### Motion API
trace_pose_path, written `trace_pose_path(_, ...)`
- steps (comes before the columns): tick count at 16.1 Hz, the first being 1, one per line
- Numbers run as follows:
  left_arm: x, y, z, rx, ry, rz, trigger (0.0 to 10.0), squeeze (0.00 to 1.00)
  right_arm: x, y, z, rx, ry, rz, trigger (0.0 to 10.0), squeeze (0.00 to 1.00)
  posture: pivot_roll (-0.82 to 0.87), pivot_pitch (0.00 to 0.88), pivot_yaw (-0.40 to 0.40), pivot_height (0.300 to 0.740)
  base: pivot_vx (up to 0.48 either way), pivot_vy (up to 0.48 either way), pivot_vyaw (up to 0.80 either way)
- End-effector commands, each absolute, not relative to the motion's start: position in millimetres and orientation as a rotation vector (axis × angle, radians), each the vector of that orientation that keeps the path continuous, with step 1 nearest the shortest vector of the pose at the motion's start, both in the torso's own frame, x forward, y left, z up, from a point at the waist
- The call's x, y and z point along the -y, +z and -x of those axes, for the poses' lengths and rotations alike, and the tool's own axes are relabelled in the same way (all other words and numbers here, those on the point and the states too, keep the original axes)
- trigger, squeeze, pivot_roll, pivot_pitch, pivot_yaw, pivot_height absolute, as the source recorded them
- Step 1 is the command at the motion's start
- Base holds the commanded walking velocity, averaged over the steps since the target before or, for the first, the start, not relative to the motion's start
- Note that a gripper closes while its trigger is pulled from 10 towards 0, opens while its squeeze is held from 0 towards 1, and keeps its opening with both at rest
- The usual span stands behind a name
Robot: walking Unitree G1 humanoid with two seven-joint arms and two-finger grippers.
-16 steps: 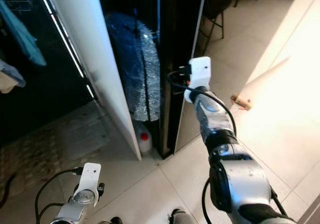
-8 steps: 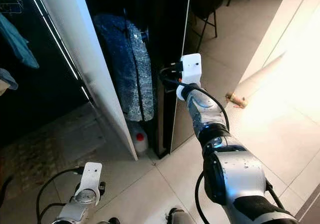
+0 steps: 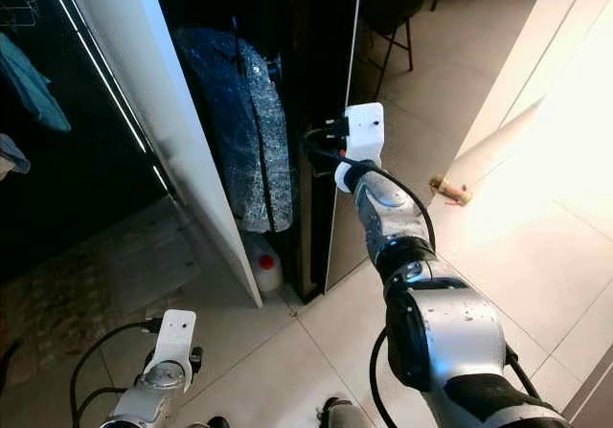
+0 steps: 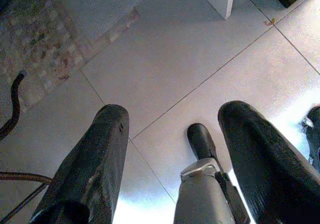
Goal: Restocking fridge
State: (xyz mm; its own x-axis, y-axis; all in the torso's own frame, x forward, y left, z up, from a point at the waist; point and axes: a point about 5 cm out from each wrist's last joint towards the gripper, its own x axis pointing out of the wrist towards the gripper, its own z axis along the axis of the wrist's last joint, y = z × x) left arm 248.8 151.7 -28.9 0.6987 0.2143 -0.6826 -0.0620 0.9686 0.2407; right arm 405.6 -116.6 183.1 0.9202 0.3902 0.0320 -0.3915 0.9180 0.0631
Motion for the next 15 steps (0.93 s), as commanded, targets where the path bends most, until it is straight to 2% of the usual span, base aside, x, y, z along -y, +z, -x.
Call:
trace_pose_path(1,-152,-34,-242,-0.82,0.156,-0.208,10.0,0.0,100,200,-405,0.122,0.487,-0.045,10.0,0.0,-0.11,0.152,0.001,0.74,0.0,0.0,0.0)
trace_pose_path(5,-149,-34,-242,-0.827,0.138,-0.207,10.0,0.0,124,170,-389,0.143,0.395,-0.038,10.0,0.0,-0.13,0.163,0.003,0.74,0.0,0.0,0.0)
trace_pose_path(9,-149,-35,-241,-0.829,0.133,-0.212,10.0,0.0,153,149,-361,0.21,0.261,-0.025,10.0,0.0,-0.14,0.161,0.0,0.74,0.0,0.0,0.0)
trace_pose_path(11,-150,-34,-241,-0.828,0.133,-0.214,10.0,0.0,170,132,-345,0.194,0.172,-0.078,10.0,0.0,-0.14,0.156,0.0,0.74,0.0,0.0,0.0)
trace_pose_path(14,-150,-35,-242,-0.827,0.125,-0.218,10.0,0.0,187,71,-323,-0.049,0.113,-0.051,10.0,0.0,-0.15,0.142,-0.003,0.74,0.0,0.0,0.0)
trace_pose_path(15,-150,-35,-242,-0.826,0.123,-0.217,10.0,0.0,194,39,-309,-0.201,0.069,-0.037,10.0,0.0,-0.14,0.136,-0.005,0.74,0.0,0.0,0.0)
